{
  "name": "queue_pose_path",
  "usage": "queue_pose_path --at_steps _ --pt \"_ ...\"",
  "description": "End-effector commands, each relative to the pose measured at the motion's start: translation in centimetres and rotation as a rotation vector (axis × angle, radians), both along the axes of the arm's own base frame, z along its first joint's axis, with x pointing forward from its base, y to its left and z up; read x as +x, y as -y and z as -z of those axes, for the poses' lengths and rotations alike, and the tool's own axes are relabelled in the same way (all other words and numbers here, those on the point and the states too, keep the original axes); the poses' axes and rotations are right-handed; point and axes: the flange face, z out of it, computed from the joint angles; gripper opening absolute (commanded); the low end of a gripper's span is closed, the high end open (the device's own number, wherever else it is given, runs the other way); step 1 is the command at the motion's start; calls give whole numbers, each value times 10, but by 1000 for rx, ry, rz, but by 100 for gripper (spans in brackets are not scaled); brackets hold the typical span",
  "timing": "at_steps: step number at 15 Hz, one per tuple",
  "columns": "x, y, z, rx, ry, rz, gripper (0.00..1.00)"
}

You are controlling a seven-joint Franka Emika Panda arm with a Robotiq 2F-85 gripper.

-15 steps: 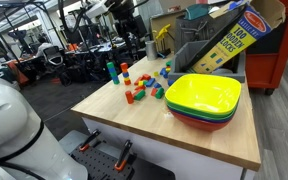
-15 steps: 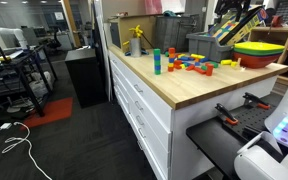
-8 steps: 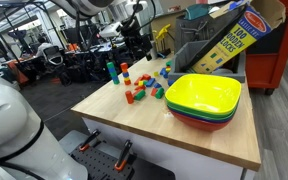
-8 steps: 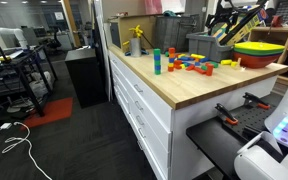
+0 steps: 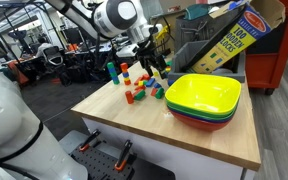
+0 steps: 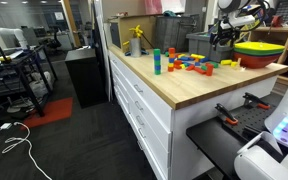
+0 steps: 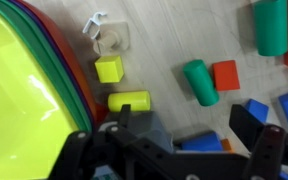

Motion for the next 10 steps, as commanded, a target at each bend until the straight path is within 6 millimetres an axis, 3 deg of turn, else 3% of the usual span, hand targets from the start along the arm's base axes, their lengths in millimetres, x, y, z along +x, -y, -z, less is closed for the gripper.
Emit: queue_pose_path --at_steps 1,7,10 --pt "6 18 34 -16 -31 10 100" --pt "0 29 72 18 -105 21 100" --pt "-2 32 81 0 -114 10 100"
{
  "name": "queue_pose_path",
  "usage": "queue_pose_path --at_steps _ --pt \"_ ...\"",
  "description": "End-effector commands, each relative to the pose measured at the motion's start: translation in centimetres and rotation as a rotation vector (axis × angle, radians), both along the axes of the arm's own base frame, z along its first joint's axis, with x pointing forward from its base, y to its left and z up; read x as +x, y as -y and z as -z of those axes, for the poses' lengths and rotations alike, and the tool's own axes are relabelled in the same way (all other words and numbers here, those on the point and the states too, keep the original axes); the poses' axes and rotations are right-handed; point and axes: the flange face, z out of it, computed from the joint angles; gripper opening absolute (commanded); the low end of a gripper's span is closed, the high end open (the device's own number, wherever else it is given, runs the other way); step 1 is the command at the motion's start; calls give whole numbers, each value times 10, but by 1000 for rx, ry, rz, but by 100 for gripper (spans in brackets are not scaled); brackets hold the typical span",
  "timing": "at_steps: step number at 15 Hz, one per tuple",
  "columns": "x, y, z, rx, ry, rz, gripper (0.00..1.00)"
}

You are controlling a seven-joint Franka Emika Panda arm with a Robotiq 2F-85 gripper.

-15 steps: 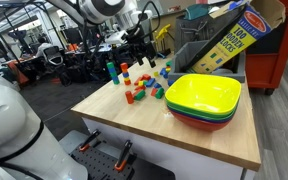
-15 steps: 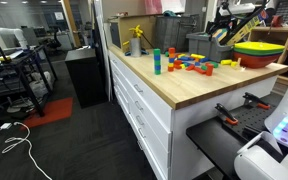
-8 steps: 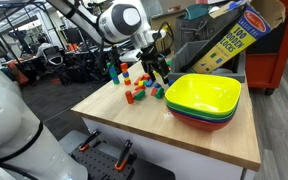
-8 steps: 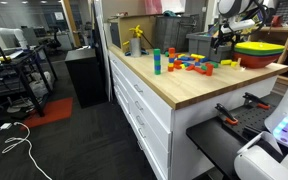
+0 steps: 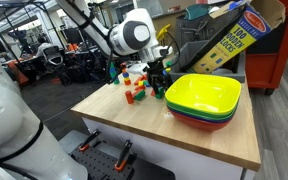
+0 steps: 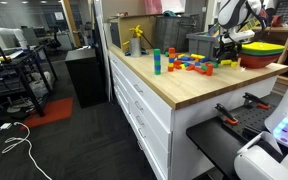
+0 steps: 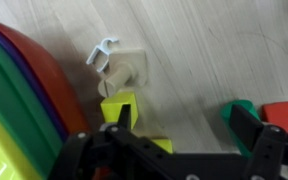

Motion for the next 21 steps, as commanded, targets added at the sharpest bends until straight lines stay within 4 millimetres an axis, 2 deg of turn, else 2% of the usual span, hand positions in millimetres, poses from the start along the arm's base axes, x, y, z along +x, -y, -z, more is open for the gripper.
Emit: queue_pose_path --at_steps 1,9,21 --pt "3 5 6 -21 6 -29 100" --pt "7 -2 13 -52 12 -84 100" --pt "5 13 15 -58 38 -79 100"
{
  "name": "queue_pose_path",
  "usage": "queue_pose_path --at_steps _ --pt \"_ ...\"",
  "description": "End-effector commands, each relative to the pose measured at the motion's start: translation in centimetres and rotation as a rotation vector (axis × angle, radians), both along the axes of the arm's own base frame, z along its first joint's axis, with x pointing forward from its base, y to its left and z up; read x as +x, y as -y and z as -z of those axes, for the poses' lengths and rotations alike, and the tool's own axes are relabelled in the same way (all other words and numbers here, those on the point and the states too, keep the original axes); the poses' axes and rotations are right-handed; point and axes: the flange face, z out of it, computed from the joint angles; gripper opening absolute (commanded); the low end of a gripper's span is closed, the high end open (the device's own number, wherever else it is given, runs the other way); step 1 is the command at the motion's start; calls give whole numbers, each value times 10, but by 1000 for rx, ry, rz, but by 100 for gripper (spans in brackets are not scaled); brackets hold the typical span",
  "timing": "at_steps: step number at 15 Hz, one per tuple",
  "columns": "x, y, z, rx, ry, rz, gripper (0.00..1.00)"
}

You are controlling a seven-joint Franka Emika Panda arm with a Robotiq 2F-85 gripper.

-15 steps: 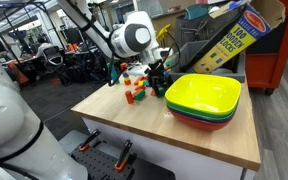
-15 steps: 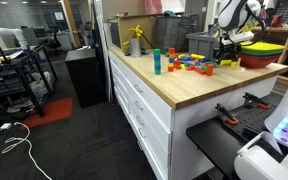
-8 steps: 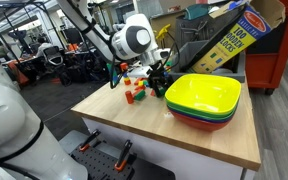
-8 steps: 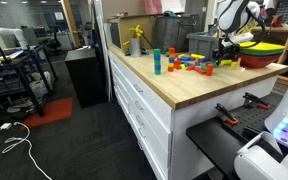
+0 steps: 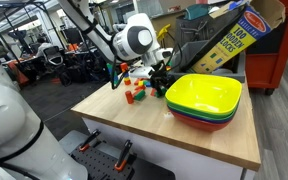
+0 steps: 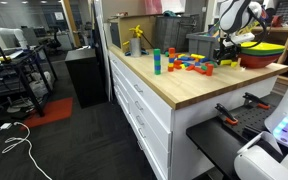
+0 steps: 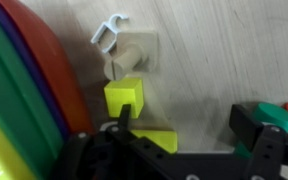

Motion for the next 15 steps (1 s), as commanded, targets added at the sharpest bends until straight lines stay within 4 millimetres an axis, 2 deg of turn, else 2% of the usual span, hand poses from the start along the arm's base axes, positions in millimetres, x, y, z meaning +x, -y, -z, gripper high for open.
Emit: queue_pose_path --at_steps 1,8,15 --pt "2 6 4 -11 10 -4 100" --pt "4 -6 15 7 -14 -20 100" --pt "13 -52 6 129 1 -65 100"
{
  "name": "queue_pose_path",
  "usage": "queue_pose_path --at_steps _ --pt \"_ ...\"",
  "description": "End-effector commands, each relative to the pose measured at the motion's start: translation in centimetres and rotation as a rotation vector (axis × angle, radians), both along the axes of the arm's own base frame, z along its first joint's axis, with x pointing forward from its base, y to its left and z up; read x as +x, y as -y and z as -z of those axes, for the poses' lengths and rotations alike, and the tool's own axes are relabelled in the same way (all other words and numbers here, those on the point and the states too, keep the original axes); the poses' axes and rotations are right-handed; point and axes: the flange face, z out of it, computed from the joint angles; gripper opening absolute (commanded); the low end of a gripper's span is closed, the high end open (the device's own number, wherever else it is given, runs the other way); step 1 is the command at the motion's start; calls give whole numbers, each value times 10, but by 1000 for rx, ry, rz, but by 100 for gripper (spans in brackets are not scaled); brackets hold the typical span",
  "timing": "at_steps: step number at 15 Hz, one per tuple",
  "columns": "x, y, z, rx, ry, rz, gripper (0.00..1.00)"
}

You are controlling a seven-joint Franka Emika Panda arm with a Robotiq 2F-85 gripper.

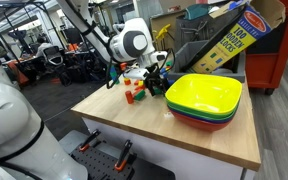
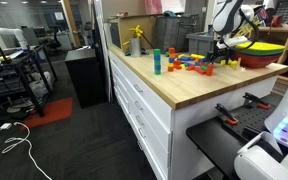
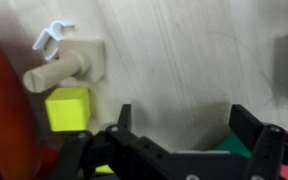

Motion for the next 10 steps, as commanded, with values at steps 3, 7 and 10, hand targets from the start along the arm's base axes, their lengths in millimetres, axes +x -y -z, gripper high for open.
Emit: queue_pose_path --at_steps 3,7,10 --pt "7 -21 -23 103 60 -26 100" --pt "13 3 -32 58 92 2 100" --pt "16 26 -29 17 93 14 100"
